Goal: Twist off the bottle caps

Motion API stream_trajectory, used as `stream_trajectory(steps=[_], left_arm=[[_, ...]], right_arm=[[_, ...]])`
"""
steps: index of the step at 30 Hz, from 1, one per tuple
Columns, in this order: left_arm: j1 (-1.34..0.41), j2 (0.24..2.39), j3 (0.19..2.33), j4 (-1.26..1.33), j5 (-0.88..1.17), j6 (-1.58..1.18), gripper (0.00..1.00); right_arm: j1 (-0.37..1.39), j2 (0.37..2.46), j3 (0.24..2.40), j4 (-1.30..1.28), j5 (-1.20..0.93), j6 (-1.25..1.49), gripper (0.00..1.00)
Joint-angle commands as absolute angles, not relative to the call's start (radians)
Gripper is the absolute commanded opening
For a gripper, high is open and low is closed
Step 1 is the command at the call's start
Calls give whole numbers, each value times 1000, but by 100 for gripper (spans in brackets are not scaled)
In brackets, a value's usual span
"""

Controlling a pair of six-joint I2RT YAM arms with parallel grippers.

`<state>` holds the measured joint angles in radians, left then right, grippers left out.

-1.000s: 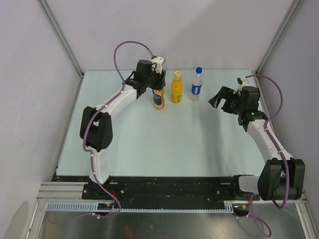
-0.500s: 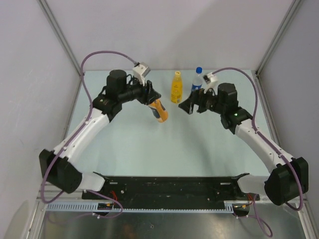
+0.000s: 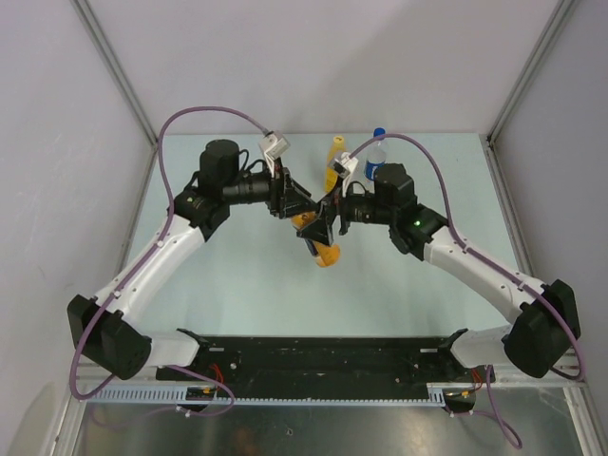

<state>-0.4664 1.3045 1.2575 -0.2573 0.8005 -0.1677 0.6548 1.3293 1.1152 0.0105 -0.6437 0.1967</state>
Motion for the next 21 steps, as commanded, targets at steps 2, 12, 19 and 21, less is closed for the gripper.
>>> stream_trajectory(steps=[2,12,19,21], left_arm=[[-488,1280,1301,-245,898,-213,40],[-492,1232,1306,-234,842,-241,42],[-492,1155,1273,-227,681,-234,78],[-491,1129,1260,-227,621,-228,90]], right_arm=[[684,1358,1165,-20,-645,132,99],[684,1397,1163,3,-758,164,65],[684,1378,1164,49,-770,195,49],[683,1362,1164,49,-757,196,47]])
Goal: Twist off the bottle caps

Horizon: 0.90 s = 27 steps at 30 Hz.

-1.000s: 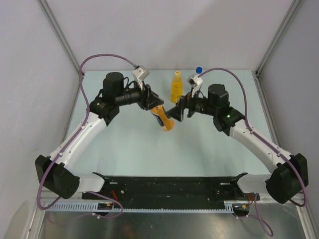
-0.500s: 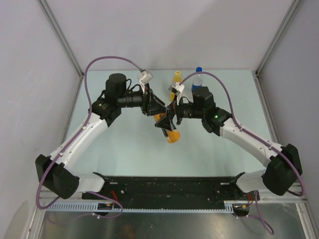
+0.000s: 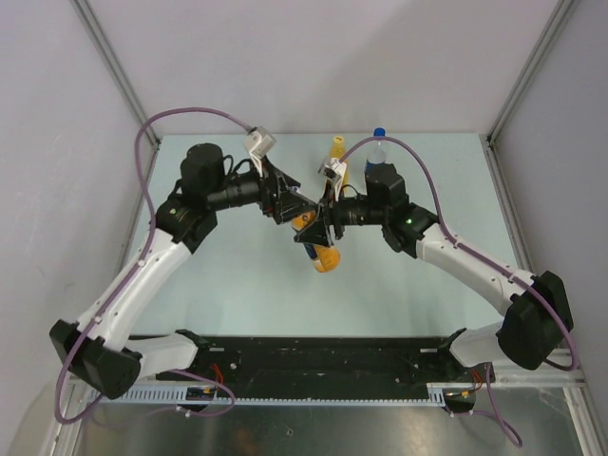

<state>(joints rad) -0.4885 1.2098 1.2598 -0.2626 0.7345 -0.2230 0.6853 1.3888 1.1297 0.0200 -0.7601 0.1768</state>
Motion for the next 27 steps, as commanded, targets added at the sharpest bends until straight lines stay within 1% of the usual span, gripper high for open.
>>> stream_trajectory(steps=[1,3,8,13,18,22,27], left_arm=[[-491,1117,1253,-227,585,-226,95],[-491,1087,1242,-228,514,-223,98],[-491,1029,1217,-227,429,-220,99],[-491,1027,1172,-224,451,-265,99],[-505,1068,1131,-185,523,-331,99],[-552,1118,1117,-98,557,-375,99],[-634,1207,1166,-40,566,-393,99]], right_arm=[[683,1355,1164,48,-749,196,47],[680,1342,1164,40,-720,197,47],[622,1324,1164,30,-620,257,47],[491,1298,1163,124,-637,448,48],[412,1261,1164,241,-633,638,49],[391,1244,1163,326,-630,759,49],[397,1237,1163,389,-639,831,50]])
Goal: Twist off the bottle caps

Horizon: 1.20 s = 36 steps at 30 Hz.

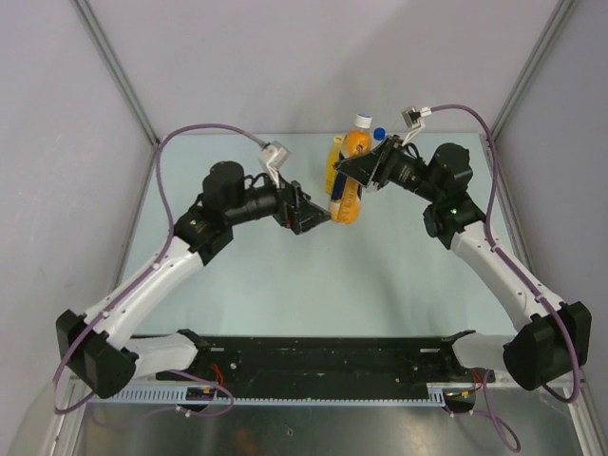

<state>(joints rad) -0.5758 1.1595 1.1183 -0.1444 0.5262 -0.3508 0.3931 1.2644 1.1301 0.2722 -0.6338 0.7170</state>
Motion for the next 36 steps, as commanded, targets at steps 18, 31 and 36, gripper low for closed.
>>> stream_trajectory(steps=[18,31,36], left_arm=[[-722,1361,1182,191,616,-439,78],[-727,1258,1083,130,468,-348,43],[-726,1186,1047,-1,351,-256,43]], right_arm=[[428,1220,1142,443,-649,857,51],[441,1154,1138,342,-610,718,93],[419,1087,1139,259,-557,664,99]])
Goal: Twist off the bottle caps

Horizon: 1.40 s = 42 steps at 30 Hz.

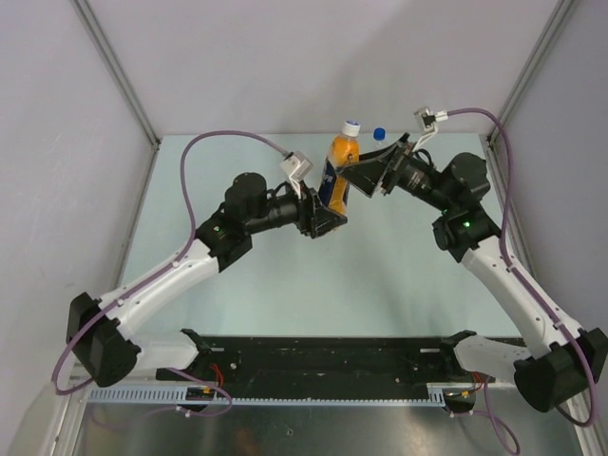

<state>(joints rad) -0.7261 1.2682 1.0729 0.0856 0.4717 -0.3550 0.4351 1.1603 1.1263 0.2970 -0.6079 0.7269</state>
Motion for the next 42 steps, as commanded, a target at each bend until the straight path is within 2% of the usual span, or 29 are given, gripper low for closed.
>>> stream_trajectory(steps=[1,10,22,26,34,42], left_arm=[[-726,1172,1037,-25,326,-242,43],[-756,1093,978,-272,28,-152,39],[-919,1071,870,-414,-224,-190,42],[-961,1070,822,-431,-242,-228,43],[-976,1066,779,-445,-266,-273,43],[-976,1079,788,-446,-286,-269,44]], right_arm=[[412,1076,1139,247,-546,664,99],[407,1035,1153,148,-408,670,99],[515,1285,1309,-109,-343,683,99],[546,1369,1384,-223,-287,660,93],[552,1444,1423,-335,-286,653,73],[550,1499,1422,-392,-346,641,70]])
